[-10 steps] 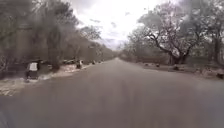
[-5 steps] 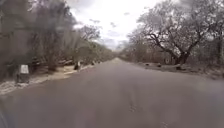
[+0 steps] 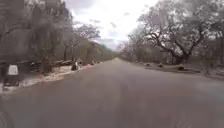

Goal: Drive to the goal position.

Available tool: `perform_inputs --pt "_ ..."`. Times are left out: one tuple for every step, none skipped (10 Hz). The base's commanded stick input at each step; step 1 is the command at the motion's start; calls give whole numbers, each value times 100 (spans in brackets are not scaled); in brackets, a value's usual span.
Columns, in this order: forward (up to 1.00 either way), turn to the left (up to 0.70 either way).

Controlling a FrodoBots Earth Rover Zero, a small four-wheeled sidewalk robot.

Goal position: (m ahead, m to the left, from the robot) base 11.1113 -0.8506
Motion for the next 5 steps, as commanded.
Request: perform_inputs --pt "70 0" --pt "70 0" --pt "70 0" --pt "70 0" --pt "70 0"
